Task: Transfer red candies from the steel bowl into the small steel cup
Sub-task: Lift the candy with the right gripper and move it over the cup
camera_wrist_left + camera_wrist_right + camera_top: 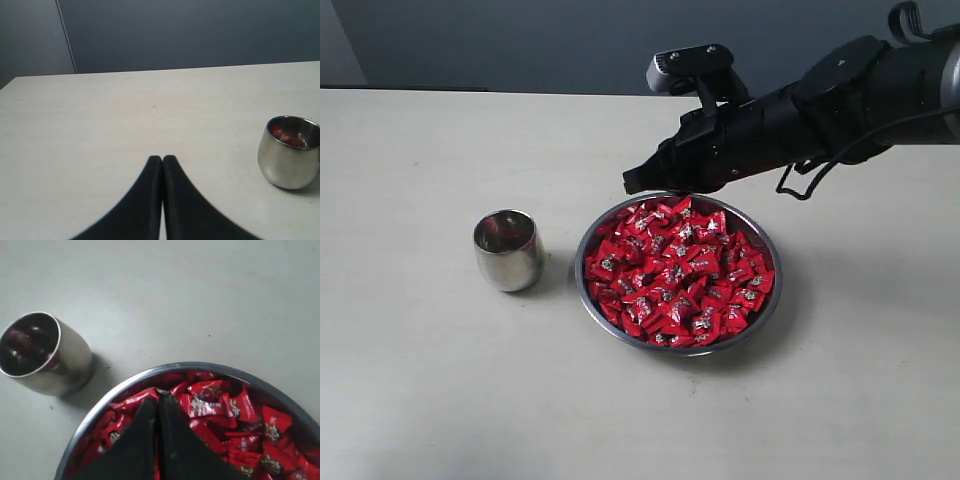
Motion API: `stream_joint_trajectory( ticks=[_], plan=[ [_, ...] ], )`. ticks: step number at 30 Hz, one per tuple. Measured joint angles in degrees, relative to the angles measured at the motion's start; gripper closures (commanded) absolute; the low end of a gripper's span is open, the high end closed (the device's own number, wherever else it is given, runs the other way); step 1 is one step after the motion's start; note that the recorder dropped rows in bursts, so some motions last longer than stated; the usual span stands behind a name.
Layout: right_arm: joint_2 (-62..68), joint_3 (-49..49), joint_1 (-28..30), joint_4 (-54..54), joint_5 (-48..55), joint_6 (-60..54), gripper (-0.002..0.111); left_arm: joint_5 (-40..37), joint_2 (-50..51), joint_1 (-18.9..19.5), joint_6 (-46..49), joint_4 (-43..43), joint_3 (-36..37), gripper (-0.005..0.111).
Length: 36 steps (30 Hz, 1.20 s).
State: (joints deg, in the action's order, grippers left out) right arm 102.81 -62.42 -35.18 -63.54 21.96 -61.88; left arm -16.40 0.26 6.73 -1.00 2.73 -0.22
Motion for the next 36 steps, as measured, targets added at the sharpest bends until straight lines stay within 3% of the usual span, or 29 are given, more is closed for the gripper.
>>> stream_joint_trajectory(
  ticks=[8, 20, 36],
  plan=[
    [2.9, -2.9, -0.2, -16.4, 4.3, -14.2, 0.109, 0.0, 0.0, 0.0, 0.0, 0.0, 0.0, 0.106],
    [11.8, -14.5, -8.9, -17.4, 8.6, -15.2, 0.109, 0.0, 0.0, 0.0, 0.0, 0.0, 0.0, 0.106],
    [14.2, -15.4, -11.5, -17.4, 10.3, -14.3, 0.109, 0.0, 0.0, 0.0, 0.0, 0.0, 0.0, 0.106]
  ],
)
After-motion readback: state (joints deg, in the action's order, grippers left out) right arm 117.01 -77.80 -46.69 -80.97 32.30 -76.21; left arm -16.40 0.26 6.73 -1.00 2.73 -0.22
